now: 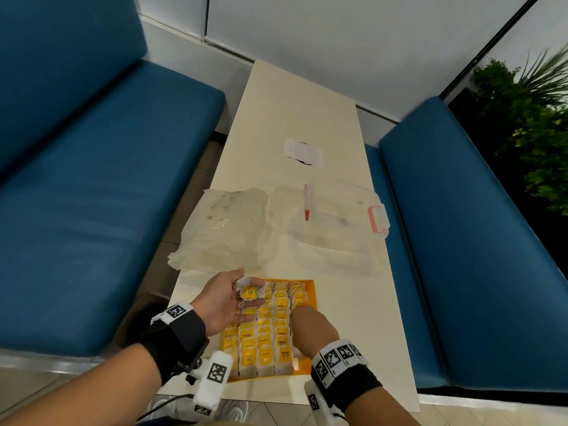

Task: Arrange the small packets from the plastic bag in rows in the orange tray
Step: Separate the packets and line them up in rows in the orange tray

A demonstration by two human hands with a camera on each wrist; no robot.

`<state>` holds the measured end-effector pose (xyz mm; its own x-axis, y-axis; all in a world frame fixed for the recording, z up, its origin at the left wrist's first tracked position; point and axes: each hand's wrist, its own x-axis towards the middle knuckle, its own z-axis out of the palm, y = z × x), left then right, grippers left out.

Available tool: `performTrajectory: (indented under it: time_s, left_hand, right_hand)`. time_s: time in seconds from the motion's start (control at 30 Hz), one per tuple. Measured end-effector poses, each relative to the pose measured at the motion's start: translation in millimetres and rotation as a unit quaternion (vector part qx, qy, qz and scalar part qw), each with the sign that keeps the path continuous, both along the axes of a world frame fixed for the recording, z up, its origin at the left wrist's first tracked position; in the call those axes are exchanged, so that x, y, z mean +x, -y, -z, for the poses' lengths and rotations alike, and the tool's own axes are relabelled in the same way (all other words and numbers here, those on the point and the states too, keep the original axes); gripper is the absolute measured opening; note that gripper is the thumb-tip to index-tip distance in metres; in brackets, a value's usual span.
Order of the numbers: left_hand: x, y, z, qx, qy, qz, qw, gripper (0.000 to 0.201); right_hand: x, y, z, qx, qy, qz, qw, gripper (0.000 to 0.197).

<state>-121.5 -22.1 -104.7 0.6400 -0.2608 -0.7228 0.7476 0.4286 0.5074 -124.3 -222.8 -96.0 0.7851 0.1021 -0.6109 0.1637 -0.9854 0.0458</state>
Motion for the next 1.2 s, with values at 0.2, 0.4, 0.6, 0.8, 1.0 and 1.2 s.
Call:
performTrajectory:
  time_s: [0.2,0.4,0.6,0.8,1.0,1.2]
  left_hand:
    - [0,-1,3,-0.001,0.001,0.007,1.000,0.058]
    - [-1,-2,4,-0.001,0.006,0.014,1.000,0.057]
    - [0,-2,4,-0.010,0.004,-0.007,1.000,0.053]
    - [1,3,3,-0.034,0.007,0.006,0.999,0.045]
    - [2,-1,-1,-0.056,-0.015,0.020,0.998,0.044]
    - [4,-9,-11,-0.079,-0.039,0.013,0.996,0.039]
  right_hand:
    - [-4,-1,9,0.022,0.017,0.042,0.999,0.025]
    - [-9,-2,7,0.041,0.030,0.067,0.996,0.028]
    - [6,-12,-36,0.187,0.193,0.017,0.963,0.016]
    - [12,-37,-35,0.283,0.169,-0.117,0.937,0.024]
    - [14,-38,-23,0.263,0.135,-0.137,0.945,0.040]
    - [14,-31,-16,0.281,0.137,-0.137,0.940,0.041]
